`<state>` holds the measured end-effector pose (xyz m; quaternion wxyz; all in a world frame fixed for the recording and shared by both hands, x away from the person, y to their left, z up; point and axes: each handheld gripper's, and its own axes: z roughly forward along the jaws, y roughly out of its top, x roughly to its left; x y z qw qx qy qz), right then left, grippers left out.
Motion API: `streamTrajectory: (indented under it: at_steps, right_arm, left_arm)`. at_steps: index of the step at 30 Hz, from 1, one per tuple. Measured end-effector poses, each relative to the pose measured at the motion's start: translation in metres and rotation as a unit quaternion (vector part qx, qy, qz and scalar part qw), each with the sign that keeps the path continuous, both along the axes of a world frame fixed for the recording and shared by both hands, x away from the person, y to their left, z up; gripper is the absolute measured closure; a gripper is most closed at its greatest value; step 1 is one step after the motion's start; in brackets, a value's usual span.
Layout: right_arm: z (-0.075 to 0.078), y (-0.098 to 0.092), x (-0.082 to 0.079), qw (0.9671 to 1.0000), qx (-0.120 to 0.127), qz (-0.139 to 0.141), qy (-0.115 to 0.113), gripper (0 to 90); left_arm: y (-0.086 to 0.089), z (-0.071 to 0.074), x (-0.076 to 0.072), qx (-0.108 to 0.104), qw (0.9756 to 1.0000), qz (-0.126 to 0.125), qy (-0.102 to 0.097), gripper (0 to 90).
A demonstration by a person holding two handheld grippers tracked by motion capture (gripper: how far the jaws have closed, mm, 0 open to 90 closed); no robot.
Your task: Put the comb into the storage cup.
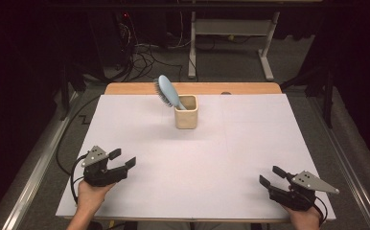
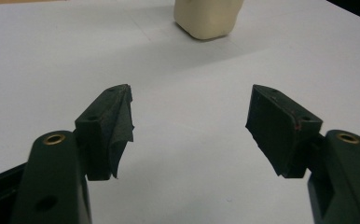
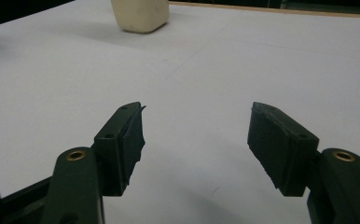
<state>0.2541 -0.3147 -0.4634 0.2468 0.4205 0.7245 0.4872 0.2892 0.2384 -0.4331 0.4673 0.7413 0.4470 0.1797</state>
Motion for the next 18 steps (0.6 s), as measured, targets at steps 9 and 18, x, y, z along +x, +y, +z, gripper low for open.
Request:
streamTrajectory:
  at_steps: [9,18]
  right_arm:
    - [-0.0001,0.0002,0.0001,1.0,-0.001,0.0,0.001,36.3]
    - [-0.0001,0.0003,-0.0001,1.0,-0.002,-0.001,0.0,36.3]
  left_arm:
    - [0.0037,-0.003,-0.0011,0.004,1.0,0.003,0.004,31.8]
    - [0.0072,-0.0043,-0.0021,0.0,1.0,0.006,0.007,31.8]
